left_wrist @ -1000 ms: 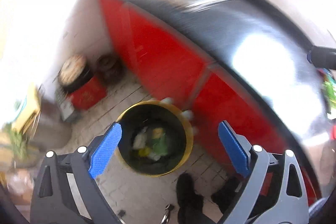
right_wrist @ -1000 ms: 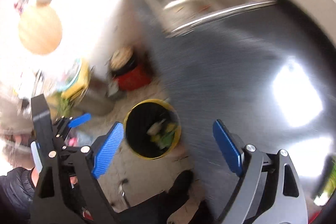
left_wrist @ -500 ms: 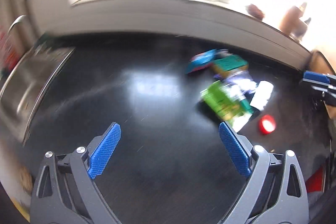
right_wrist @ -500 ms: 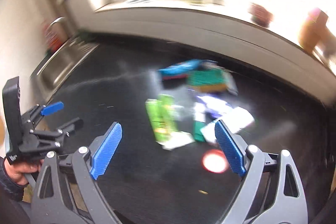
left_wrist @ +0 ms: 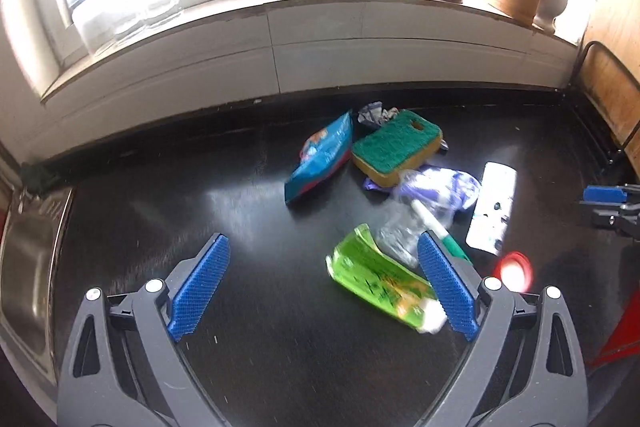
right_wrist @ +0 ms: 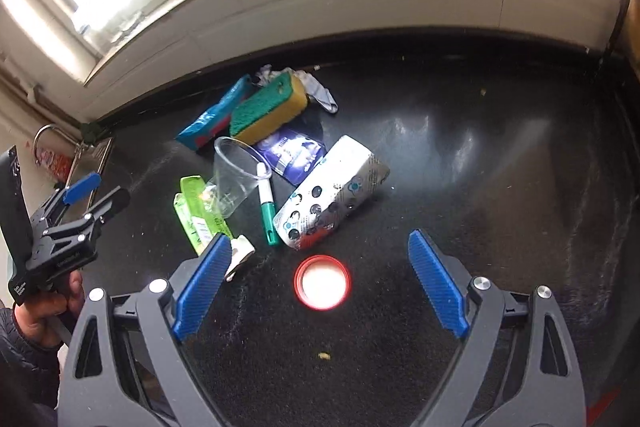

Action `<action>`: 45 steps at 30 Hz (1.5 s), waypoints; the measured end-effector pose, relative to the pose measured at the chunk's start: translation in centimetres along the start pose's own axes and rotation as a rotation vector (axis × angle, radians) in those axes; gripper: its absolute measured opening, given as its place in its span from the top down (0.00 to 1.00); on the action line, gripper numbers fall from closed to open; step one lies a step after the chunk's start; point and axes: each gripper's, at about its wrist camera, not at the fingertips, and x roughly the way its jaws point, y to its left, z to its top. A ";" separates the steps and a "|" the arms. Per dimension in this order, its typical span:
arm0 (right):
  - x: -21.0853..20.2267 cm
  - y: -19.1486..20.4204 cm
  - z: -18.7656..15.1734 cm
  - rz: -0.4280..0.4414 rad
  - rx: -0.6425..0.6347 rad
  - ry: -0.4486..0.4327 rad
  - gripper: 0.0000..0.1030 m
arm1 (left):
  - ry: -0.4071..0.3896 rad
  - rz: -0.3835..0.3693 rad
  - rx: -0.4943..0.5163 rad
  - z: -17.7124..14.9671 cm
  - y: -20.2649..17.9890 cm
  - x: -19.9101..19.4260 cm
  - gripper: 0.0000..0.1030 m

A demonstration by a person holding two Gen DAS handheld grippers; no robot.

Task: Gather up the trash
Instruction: 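Grasp the blue snack bag with the left tool while the right tool grasps the blister pack, then lift the blister pack with the right tool while the left tool holds the blue bag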

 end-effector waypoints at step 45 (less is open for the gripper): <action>0.4 -1.8 -0.3 0.007 -0.002 0.059 0.65 | 0.160 -0.052 -0.104 -3.8 -0.5 1.6 0.77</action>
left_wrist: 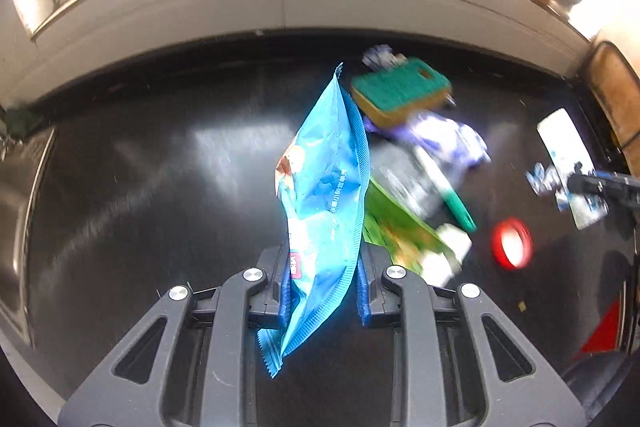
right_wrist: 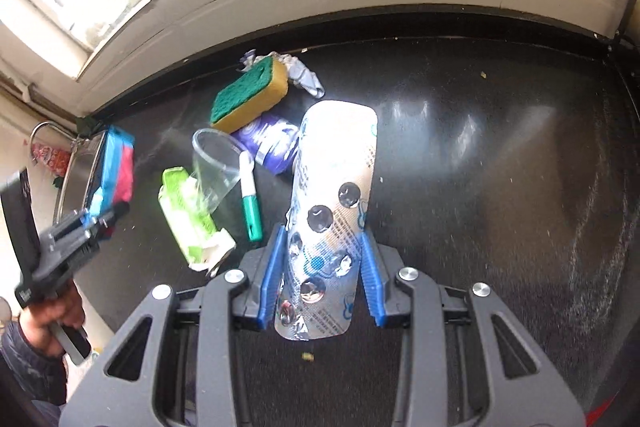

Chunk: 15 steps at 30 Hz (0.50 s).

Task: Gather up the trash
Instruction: 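Lift the blister pack with the right tool while the left tool holds the blue bag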

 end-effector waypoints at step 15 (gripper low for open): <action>4.1 -6.2 -3.9 -0.052 0.101 0.091 0.37 | 0.056 -0.004 0.011 -5.5 -1.7 -0.8 0.77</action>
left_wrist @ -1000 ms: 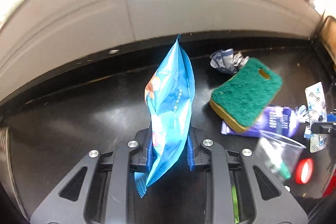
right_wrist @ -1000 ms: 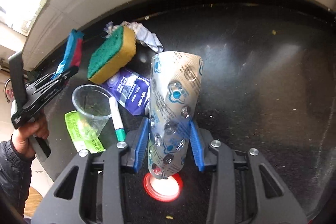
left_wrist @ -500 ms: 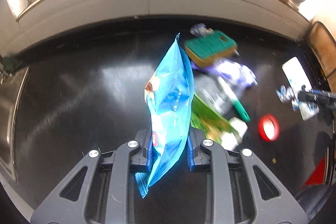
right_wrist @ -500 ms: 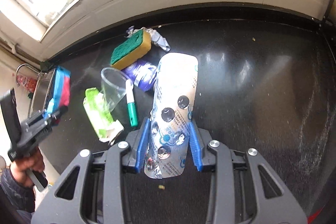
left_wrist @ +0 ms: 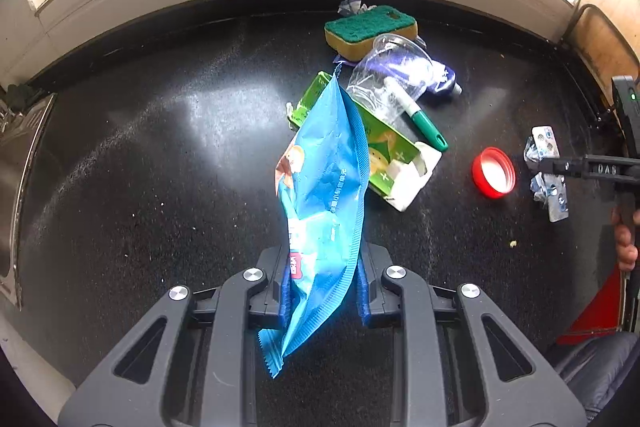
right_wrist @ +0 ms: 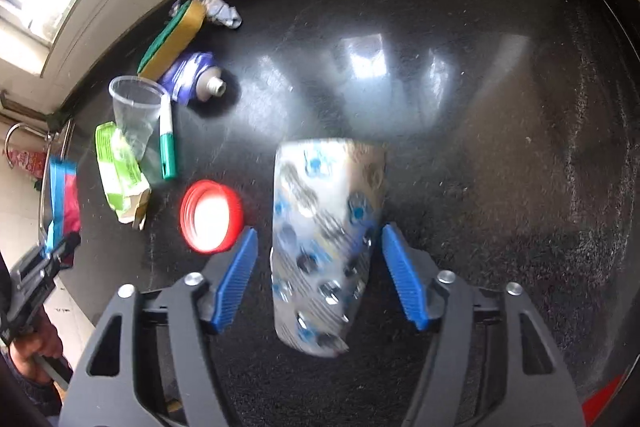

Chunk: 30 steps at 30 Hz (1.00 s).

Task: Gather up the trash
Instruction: 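Lift the blister pack with the right tool while the left tool holds the blue bag, then carry the blue bag and blister pack to the bin and open both tools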

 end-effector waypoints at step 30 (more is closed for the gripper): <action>-7.0 6.4 -0.8 0.045 -0.189 -0.099 0.59 | -0.080 0.012 -0.006 -0.3 0.3 -3.4 0.77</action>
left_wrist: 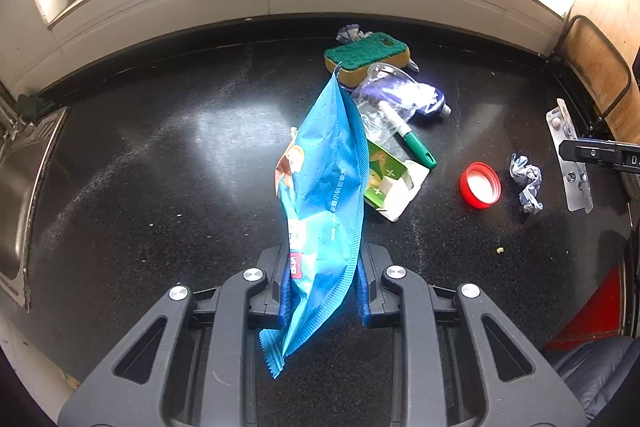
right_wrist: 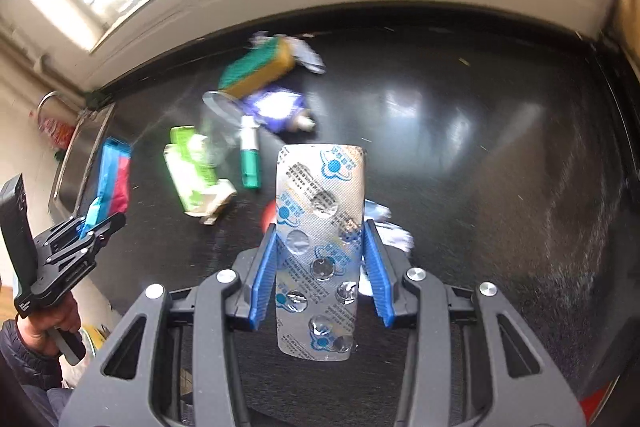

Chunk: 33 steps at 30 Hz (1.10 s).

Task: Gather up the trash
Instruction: 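Carry the blue bag and blister pack to the bin and open both tools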

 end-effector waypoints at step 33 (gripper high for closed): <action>23.6 58.5 -25.9 0.409 -1.030 0.575 0.54 | 0.091 0.298 -0.937 -41.0 30.8 -5.6 0.71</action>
